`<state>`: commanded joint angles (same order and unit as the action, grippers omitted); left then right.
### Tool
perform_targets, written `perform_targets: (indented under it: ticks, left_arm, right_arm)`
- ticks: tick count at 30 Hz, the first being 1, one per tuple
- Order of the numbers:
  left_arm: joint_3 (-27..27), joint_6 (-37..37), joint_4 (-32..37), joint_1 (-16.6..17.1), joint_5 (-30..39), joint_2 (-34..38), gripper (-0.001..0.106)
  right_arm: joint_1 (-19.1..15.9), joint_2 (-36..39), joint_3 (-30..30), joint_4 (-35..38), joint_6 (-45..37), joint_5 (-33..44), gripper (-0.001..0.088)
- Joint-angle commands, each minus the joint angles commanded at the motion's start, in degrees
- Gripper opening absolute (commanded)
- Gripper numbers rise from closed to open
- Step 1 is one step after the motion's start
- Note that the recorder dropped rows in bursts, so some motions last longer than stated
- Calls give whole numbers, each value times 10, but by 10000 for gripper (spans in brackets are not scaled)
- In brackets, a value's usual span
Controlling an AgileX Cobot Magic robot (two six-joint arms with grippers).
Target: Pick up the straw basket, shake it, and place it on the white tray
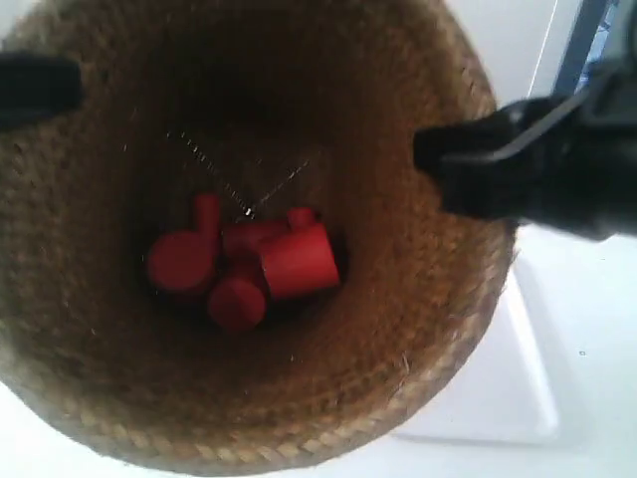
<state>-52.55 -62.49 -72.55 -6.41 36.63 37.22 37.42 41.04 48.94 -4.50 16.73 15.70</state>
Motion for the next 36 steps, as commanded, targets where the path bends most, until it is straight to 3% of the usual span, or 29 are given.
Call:
perform_targets:
  ticks: [3, 5, 9, 12, 15, 17, 20, 23, 27, 30, 33, 36]
  left_arm:
    - [72, -2, -3, 0, -27, 35, 0]
    - [100, 6, 6, 0, -7, 58, 0]
    - [41, 26, -14, 0, 52, 11, 0]
    - [23, 24, 12, 0, -16, -15, 0]
    - [79, 26, 9, 0, -84, 14, 0]
    - [76, 24, 10, 0, -55, 26, 0]
    - [6, 26, 24, 0, 15, -4, 0]
    - [-9, 43, 37, 0, 25, -17, 0]
    - [79, 43, 26, 0, -28, 27, 0]
    - [40, 23, -26, 0, 9, 14, 0]
    - [-4, 25, 9, 0, 28, -6, 0]
    - [32, 43, 40, 0, 21, 4, 0]
  right_arm:
    - [-12, 54, -62, -73, 0, -53, 0]
    - [-20, 92, -69, -72, 12, -35, 0]
    - [-1, 28, -2, -13, 12, 34, 0]
    - [4, -15, 2, -65, 11, -11, 0]
    - [-7, 38, -45, -112, 34, -14, 0]
    - [-8, 71, -35, -97, 34, 41, 0]
    - [4, 41, 25, -16, -17, 152, 0]
    - [9, -1, 41, 0, -35, 115, 0]
    - [7, 38, -35, -71, -35, 3, 0]
    - [14, 38, 8, 0, -44, 68, 0]
    - [20, -4, 46, 55, -66, 80, 0]
    - [20, -5, 20, 23, -82, 69, 0]
